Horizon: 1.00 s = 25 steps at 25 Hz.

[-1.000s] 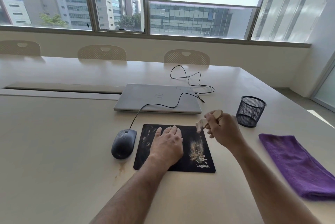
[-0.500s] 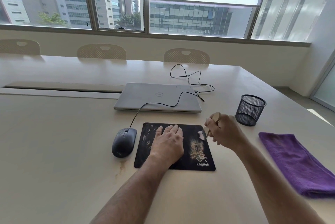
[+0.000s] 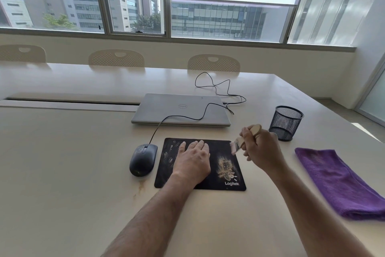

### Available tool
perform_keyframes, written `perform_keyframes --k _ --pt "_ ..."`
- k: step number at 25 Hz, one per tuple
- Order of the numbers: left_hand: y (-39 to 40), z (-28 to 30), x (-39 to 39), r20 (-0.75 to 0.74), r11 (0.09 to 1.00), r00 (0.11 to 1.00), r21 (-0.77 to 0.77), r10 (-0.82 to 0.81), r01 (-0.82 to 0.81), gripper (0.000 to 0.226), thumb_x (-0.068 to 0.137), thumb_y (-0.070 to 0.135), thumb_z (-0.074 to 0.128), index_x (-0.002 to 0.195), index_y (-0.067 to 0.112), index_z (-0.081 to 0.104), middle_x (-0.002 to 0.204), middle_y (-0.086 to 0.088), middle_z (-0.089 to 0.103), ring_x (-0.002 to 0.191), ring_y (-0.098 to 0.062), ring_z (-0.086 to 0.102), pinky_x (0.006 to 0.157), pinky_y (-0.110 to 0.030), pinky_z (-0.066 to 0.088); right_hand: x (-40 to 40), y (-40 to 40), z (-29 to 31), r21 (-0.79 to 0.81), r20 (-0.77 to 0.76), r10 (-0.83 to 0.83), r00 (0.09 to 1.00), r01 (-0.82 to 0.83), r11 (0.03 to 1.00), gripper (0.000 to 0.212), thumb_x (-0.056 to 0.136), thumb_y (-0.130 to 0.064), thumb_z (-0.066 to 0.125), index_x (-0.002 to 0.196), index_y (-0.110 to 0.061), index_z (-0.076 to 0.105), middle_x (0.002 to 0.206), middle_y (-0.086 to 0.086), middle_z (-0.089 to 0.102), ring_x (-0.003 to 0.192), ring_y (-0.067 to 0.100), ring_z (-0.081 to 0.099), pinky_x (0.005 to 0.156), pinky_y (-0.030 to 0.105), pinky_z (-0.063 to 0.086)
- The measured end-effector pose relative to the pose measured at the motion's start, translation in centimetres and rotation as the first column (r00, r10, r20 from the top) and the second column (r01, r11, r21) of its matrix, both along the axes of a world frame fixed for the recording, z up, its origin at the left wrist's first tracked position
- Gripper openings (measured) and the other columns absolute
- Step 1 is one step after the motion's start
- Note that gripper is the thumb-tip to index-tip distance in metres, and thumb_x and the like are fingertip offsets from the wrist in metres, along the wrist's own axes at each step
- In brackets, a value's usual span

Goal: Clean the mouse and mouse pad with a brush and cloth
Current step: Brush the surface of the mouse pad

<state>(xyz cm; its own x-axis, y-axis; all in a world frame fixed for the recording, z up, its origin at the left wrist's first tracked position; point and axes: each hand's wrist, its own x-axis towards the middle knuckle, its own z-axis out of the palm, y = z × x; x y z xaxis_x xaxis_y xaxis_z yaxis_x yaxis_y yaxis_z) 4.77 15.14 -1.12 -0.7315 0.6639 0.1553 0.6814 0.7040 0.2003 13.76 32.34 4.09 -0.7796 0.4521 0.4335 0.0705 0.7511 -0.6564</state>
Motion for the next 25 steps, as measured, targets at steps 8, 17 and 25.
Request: perform_keyframes --k 8,17,25 --pt "-0.1 -0.1 0.6 -0.036 0.996 0.999 0.088 -0.015 0.018 0.023 0.100 0.016 0.036 0.108 0.019 0.058 0.118 0.003 0.059 0.127 -0.017 0.048 0.118 -0.042 0.021 0.8 -0.3 0.0 -0.035 -0.035 -0.008 0.999 0.007 0.999 0.034 0.101 -0.024 0.052 0.070 -0.015 0.065 0.048 0.003 0.063 0.035 0.015 0.061 0.037 0.029 0.051" --pt "0.3 -0.1 0.7 -0.021 0.994 1.000 0.111 0.011 -0.009 0.030 0.093 0.011 0.040 0.112 0.015 0.063 0.131 -0.001 0.061 0.132 -0.017 0.047 0.120 -0.043 0.015 0.4 -0.9 -0.7 0.083 -0.034 0.015 0.999 -0.012 0.996 0.037 0.100 -0.031 0.052 0.073 -0.010 0.065 0.048 0.005 0.064 0.043 0.021 0.064 0.050 0.044 0.057" --pt "0.3 -0.3 0.8 -0.034 0.991 0.999 0.136 0.022 -0.017 0.035 0.093 0.011 0.040 0.120 0.014 0.062 0.135 -0.001 0.059 0.134 -0.016 0.045 0.121 -0.041 0.013 0.1 -1.1 -0.9 0.108 -0.031 0.026 0.999 -0.022 0.994 0.035 0.100 -0.030 0.054 0.072 -0.011 0.064 0.047 -0.004 0.062 0.044 0.022 0.064 0.050 0.046 0.057"
